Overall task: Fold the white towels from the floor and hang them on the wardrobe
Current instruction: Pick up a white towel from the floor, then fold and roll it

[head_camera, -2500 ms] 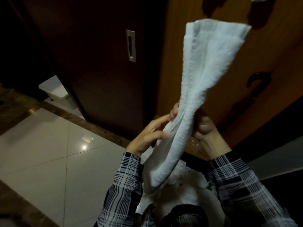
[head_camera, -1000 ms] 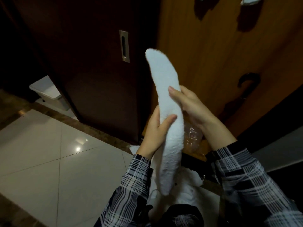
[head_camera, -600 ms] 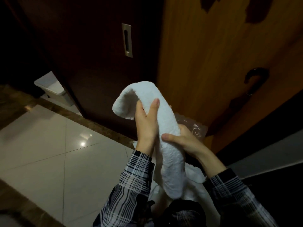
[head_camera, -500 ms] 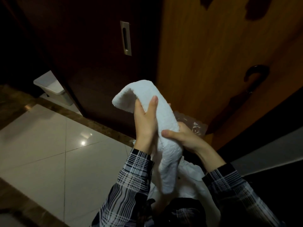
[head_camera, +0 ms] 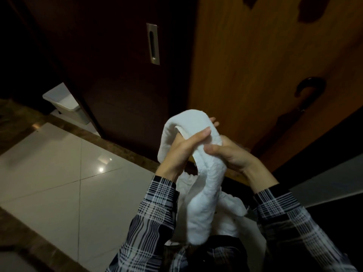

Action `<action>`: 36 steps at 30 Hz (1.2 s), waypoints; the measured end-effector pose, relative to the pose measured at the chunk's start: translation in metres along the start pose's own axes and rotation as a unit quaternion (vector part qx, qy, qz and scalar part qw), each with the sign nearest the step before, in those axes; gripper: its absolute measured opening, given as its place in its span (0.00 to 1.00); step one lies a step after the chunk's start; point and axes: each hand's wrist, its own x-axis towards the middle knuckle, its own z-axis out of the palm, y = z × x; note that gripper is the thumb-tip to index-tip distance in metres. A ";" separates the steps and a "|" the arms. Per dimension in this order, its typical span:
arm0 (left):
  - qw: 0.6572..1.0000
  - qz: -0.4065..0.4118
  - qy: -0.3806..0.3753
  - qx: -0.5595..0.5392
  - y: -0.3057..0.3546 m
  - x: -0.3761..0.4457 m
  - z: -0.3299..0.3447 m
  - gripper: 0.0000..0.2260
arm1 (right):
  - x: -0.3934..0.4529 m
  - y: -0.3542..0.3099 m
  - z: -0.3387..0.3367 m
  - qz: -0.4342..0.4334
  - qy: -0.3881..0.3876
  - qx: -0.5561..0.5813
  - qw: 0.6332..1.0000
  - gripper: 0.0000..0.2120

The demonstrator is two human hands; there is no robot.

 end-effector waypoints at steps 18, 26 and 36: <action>0.974 0.154 0.157 0.047 0.019 -0.001 0.035 0.12 | 0.008 0.047 0.033 -0.202 0.448 -0.207 0.846 0.26; 0.932 0.182 0.284 0.136 0.028 -0.009 0.011 0.09 | 0.010 0.056 0.018 -0.248 0.406 -0.366 0.800 0.22; 0.909 0.185 0.347 0.139 0.037 -0.019 -0.005 0.04 | 0.009 0.076 0.033 -0.237 0.292 -0.310 0.873 0.20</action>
